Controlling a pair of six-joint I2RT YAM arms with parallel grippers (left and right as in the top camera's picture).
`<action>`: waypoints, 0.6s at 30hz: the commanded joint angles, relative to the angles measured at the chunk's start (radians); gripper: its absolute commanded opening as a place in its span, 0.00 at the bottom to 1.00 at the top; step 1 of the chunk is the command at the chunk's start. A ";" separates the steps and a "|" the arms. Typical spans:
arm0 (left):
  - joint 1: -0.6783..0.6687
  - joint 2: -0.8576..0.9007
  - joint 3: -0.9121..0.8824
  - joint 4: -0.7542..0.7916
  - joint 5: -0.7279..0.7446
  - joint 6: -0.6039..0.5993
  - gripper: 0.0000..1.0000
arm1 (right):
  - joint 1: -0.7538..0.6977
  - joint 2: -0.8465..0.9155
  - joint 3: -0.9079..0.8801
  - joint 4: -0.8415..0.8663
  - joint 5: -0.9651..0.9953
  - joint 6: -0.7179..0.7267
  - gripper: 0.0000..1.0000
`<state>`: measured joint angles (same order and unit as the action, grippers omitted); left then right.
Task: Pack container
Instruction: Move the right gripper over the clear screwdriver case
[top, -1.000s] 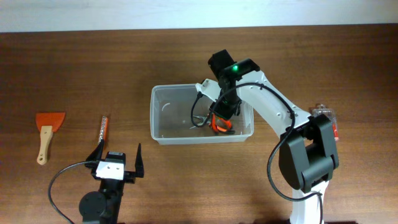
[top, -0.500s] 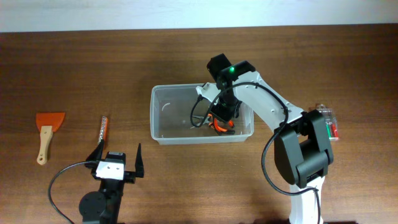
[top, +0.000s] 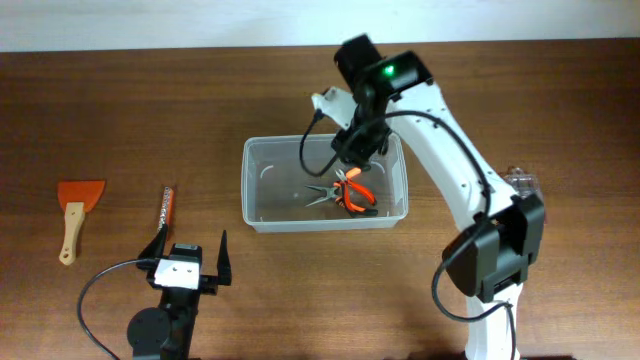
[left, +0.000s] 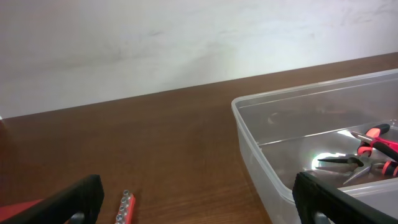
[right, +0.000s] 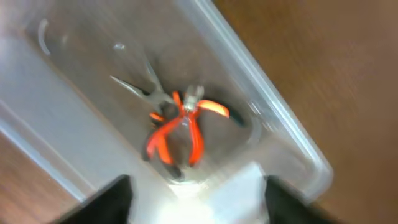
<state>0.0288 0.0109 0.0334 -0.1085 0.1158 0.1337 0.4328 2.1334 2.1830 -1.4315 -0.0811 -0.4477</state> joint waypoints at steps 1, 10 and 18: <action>0.005 -0.005 -0.007 0.003 0.007 -0.006 0.99 | -0.043 0.005 0.136 -0.048 0.150 0.067 0.99; 0.005 -0.005 -0.007 0.003 0.007 -0.006 0.99 | -0.219 0.003 0.348 -0.224 0.304 0.223 0.99; 0.005 -0.005 -0.007 0.003 0.007 -0.006 0.99 | -0.414 -0.035 0.354 -0.267 0.344 0.333 0.99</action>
<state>0.0288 0.0109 0.0334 -0.1081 0.1158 0.1337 0.0628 2.1330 2.5172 -1.6928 0.2249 -0.1722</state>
